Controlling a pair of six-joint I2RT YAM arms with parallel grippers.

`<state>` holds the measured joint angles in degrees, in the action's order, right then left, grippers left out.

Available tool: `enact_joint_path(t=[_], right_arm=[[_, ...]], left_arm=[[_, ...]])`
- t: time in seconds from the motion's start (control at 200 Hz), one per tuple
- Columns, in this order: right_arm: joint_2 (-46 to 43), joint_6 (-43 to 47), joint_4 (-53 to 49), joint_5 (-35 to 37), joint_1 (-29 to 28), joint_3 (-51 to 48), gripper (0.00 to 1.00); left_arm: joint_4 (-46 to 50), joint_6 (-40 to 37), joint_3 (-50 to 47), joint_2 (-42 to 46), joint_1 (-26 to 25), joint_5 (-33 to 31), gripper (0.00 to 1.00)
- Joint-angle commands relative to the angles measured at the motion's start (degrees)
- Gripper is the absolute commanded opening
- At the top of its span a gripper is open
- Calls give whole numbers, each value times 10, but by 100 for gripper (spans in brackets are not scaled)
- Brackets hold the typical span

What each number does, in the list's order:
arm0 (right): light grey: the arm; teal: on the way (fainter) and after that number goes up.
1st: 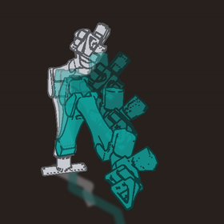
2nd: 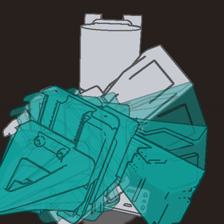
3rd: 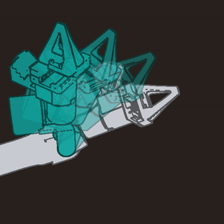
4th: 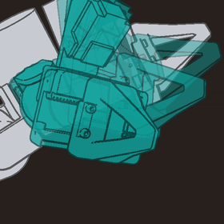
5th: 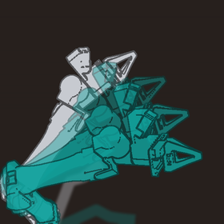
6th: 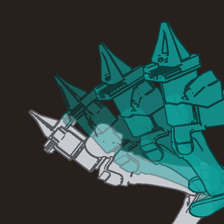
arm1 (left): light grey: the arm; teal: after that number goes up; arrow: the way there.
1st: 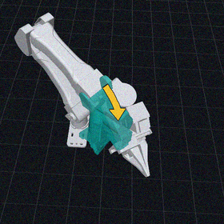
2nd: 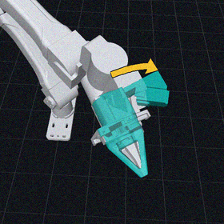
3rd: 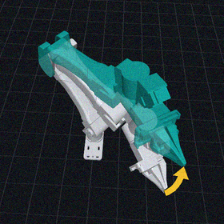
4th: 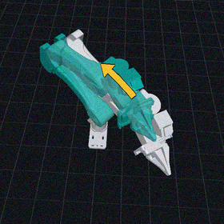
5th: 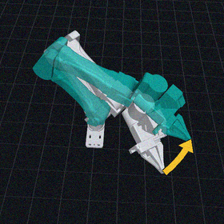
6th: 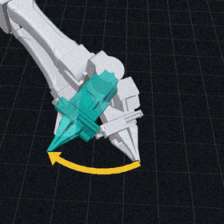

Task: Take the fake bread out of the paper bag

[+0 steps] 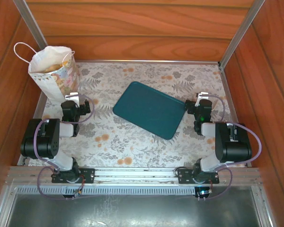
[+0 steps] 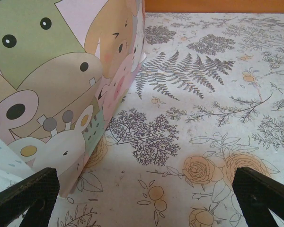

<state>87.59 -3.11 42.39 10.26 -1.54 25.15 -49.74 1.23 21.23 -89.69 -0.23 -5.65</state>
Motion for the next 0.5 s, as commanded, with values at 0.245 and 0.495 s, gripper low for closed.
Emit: enact_joint_path(t=[0.245, 0.495], right_arm=[[-3, 0, 3, 6, -4, 6, 100], [-1, 0, 1, 7, -4, 9, 100]], left_arm=[[0, -5, 10, 4, 0, 8, 100], [0, -4, 12, 2, 0, 9, 100]])
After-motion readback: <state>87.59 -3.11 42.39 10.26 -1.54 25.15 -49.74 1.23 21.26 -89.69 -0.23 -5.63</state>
